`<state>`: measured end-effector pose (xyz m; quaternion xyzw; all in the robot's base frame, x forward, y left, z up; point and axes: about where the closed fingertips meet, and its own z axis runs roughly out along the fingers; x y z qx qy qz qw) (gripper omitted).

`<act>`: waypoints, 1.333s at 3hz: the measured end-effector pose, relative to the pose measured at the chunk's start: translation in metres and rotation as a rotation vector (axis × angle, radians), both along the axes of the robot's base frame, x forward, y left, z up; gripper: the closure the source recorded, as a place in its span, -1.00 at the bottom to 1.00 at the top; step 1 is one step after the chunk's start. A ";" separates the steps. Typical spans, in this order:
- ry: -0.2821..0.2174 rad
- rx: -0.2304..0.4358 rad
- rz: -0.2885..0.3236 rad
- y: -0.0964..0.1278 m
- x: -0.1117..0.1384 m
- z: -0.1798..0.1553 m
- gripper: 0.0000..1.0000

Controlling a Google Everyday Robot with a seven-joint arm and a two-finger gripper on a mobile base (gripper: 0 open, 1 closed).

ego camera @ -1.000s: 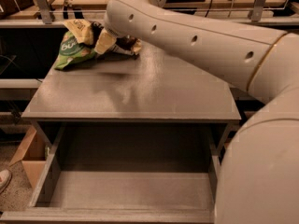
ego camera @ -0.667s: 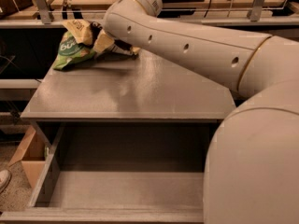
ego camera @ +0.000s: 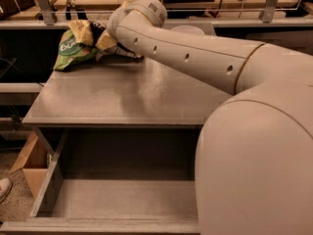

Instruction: Place brown chip bag into top drawer

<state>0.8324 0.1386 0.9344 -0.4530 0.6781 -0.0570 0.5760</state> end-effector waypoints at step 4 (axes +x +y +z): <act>-0.104 0.266 -0.020 -0.079 -0.052 0.090 1.00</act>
Offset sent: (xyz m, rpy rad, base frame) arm -0.0150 -0.0474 0.0232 0.3186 -0.0218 -0.0052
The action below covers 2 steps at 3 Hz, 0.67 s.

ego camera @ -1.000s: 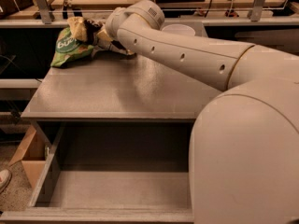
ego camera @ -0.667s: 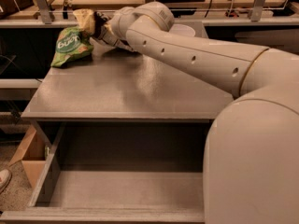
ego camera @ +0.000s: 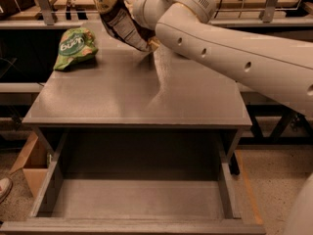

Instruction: Place brown chip bag into top drawer

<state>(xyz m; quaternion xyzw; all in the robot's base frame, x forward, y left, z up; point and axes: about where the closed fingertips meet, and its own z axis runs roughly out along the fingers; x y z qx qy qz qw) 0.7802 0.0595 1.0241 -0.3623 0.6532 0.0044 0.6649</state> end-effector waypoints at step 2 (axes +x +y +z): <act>0.026 0.022 0.043 0.010 -0.019 -0.014 1.00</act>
Offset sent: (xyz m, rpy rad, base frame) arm -0.0334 -0.0076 -0.0138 0.0512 0.0921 0.1368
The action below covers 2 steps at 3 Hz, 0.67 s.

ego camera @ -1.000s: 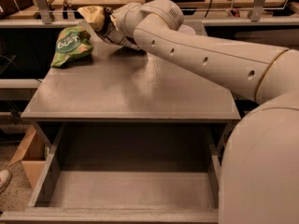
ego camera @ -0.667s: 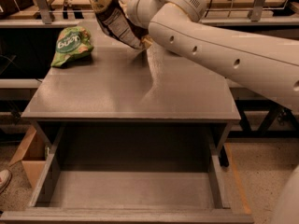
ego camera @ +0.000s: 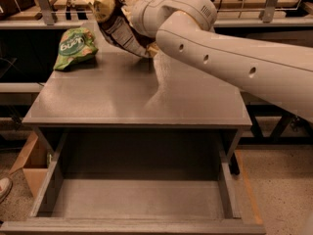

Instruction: Place brown chip bag into top drawer

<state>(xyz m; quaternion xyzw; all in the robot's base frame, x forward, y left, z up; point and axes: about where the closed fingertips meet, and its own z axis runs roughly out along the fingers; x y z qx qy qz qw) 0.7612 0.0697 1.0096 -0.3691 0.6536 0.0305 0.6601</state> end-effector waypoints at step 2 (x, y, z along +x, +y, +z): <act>-0.058 0.084 0.006 -0.051 -0.081 0.041 1.00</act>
Offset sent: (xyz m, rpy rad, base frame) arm -0.1494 -0.0743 0.0459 0.1322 -0.1271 -0.0408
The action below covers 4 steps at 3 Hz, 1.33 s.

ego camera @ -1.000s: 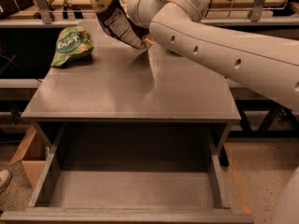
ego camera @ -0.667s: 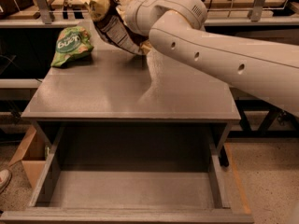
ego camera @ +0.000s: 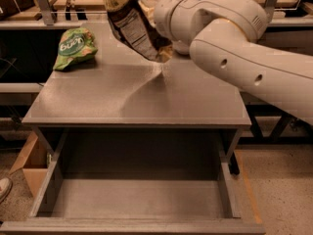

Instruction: Place brown chip bag into top drawer

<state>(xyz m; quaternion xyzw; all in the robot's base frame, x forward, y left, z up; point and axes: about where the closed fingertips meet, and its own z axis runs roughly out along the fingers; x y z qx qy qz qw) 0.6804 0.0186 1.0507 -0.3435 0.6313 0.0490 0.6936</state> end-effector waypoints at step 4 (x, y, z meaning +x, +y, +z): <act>-0.042 0.092 0.075 -0.011 -0.113 0.017 1.00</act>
Offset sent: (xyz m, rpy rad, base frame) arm -0.0316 -0.0254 0.0246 0.0160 -0.0426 -0.0241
